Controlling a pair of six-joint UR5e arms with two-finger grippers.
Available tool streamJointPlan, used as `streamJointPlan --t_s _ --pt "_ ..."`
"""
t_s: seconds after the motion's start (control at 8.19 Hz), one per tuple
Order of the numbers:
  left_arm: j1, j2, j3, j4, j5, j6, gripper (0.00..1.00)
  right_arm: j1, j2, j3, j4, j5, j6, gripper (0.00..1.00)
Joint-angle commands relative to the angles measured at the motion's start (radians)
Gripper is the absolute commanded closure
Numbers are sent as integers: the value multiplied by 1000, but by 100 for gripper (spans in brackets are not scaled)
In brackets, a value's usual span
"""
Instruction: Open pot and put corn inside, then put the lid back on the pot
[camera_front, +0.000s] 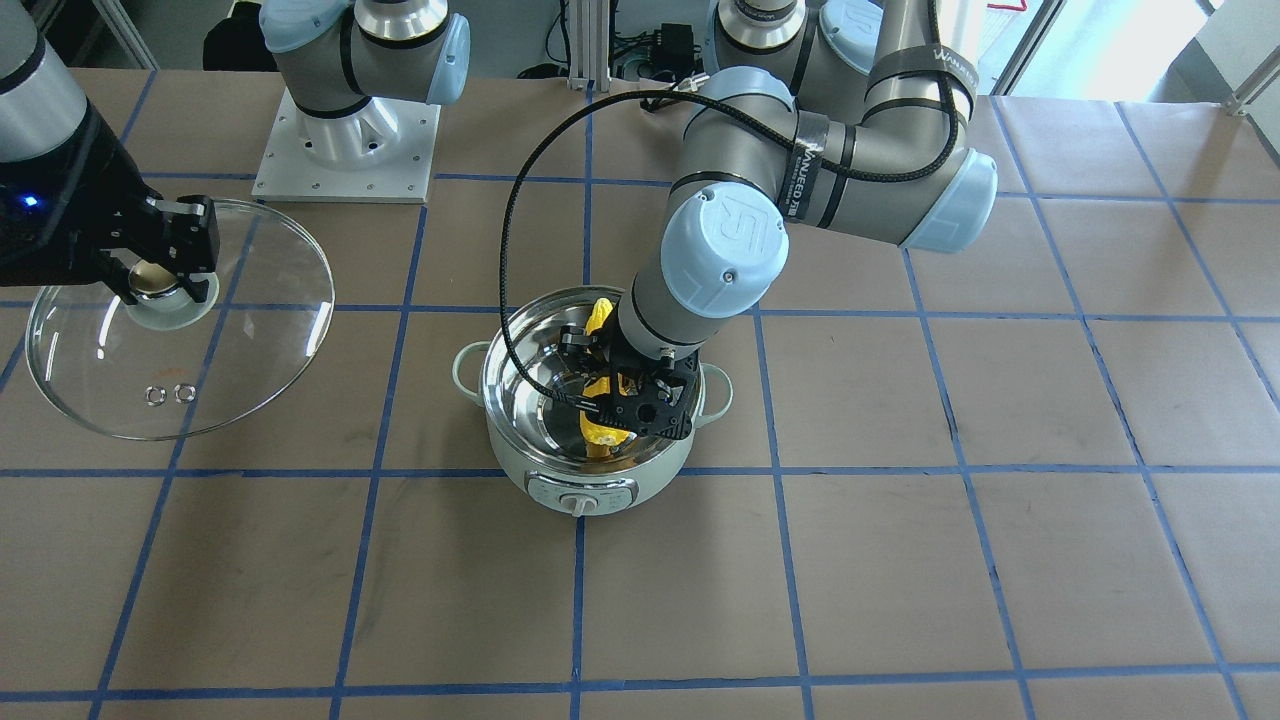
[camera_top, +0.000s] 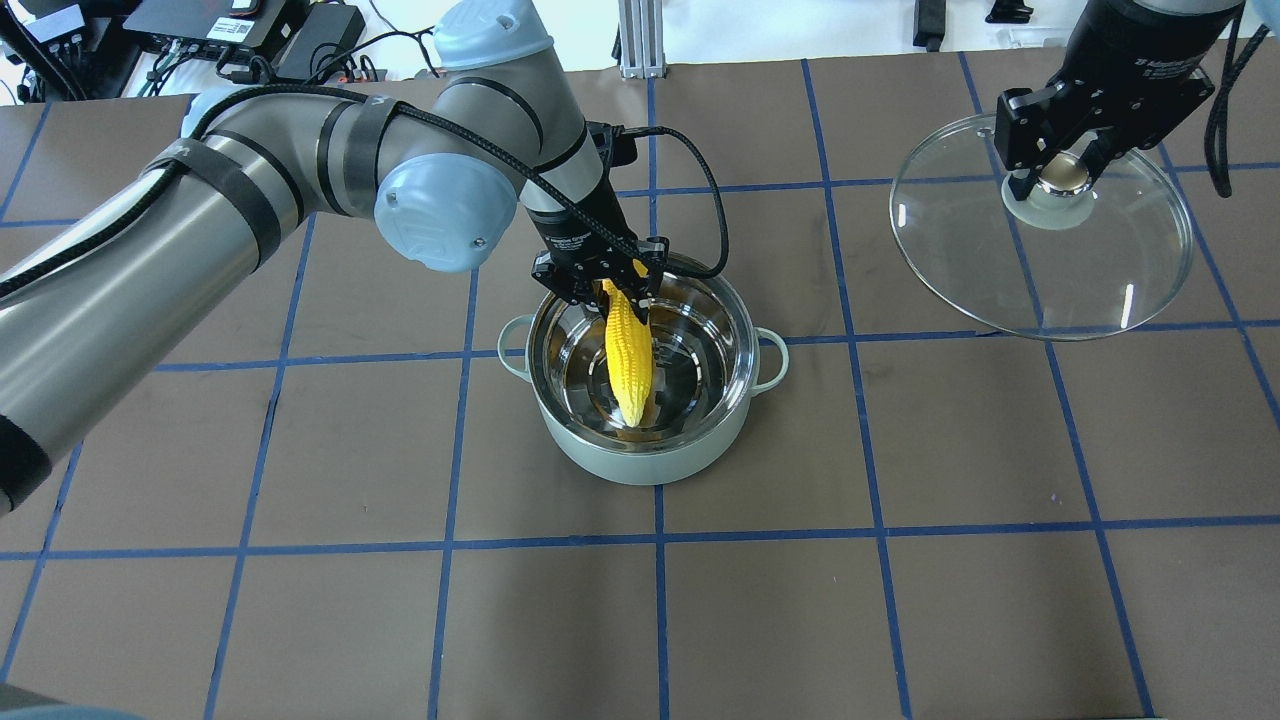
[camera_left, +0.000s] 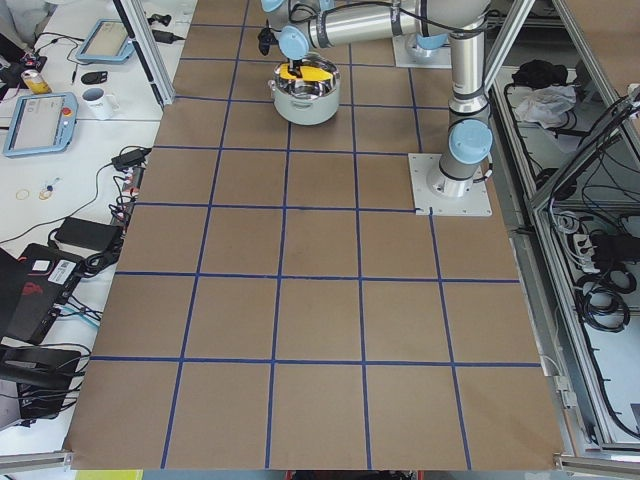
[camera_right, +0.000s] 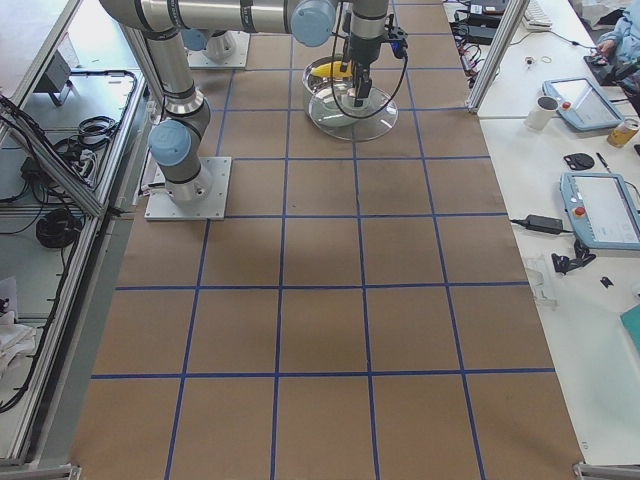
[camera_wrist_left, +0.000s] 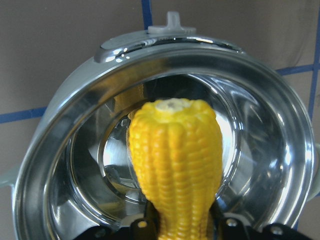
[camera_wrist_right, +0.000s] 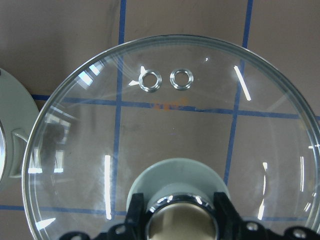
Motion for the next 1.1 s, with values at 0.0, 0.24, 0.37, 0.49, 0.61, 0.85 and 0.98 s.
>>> streamJointPlan --t_s 0.0,0.24,0.37,0.49,0.61,0.85,0.98 --pt "-37 -14 -7 -1 3 -53 47 0 0 0 -2 0 0 100" --pt "-37 1 -4 1 6 -52 0 2 1 0 -3 3 0 100" --pt "-37 1 -1 -5 15 -44 0 0 2 0 -5 5 2 100" --pt "-28 27 7 -19 87 -35 0 0 2 0 -3 5 0 100" --pt "-19 47 9 -50 112 -34 0 0 0 0 -3 5 0 100" --pt "28 79 27 -76 114 -34 0 3 5 0 -8 14 6 100" --pt "70 96 29 -76 115 -23 0 6 8 -9 -8 20 18 100"
